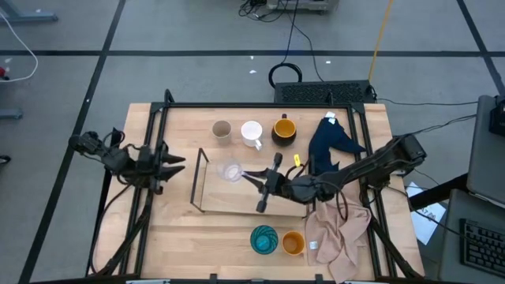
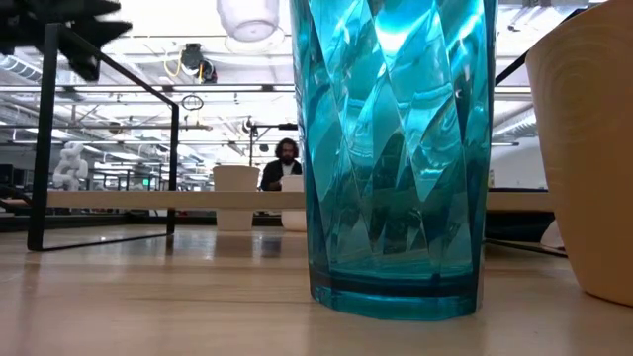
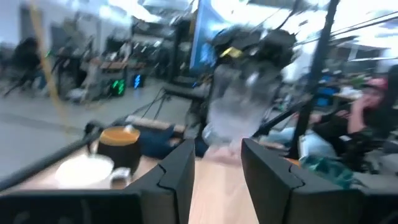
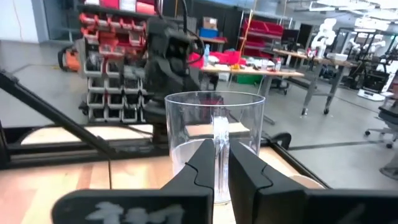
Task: Stack small to large cups/mugs on shelf
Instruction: Put the transparent mug on the shelf
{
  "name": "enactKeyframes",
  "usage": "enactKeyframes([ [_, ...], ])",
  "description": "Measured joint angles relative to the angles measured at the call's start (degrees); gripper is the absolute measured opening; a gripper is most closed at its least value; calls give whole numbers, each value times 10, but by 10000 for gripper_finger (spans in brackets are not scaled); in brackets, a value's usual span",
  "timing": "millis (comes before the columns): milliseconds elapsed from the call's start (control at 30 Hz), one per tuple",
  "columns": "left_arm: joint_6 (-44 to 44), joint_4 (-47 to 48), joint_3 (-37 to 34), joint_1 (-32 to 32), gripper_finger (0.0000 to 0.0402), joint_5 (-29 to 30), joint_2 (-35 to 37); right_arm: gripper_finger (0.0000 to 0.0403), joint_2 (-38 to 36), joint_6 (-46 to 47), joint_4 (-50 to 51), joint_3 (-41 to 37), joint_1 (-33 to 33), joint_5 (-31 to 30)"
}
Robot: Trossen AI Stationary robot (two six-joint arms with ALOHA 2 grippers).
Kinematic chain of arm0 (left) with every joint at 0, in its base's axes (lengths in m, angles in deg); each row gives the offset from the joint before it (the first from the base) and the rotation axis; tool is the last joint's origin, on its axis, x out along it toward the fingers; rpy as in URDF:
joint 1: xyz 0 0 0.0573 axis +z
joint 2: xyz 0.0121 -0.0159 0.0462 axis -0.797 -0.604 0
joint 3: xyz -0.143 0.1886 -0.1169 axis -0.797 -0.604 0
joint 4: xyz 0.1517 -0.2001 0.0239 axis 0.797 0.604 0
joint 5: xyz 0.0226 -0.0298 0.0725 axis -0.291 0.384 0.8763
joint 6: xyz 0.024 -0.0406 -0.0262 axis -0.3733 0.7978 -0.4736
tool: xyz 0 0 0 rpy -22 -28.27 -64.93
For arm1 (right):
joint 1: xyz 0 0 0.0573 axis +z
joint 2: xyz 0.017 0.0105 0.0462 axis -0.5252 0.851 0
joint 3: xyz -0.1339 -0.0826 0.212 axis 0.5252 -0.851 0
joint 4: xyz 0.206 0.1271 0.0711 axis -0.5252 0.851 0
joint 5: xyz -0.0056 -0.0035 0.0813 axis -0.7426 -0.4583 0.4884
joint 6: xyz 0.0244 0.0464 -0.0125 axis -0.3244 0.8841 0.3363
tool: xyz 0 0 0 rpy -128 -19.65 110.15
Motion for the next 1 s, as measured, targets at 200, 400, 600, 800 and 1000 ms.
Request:
enactKeyframes([
  [200,-131,-113,0,0,134,-59,-15,9,-22,16,56,0,-4,14],
  [400,-169,-158,11,1,155,-40,-100,9,-43,25,106,0,-10,29],
  [600,-136,-149,73,0,259,6,-216,9,-49,26,119,0,-19,48],
  [800,-127,-47,198,3,299,14,-343,9,-49,53,143,0,-38,119],
  [1000,-73,141,355,18,276,15,-462,9,-49,61,175,0,-50,164],
])
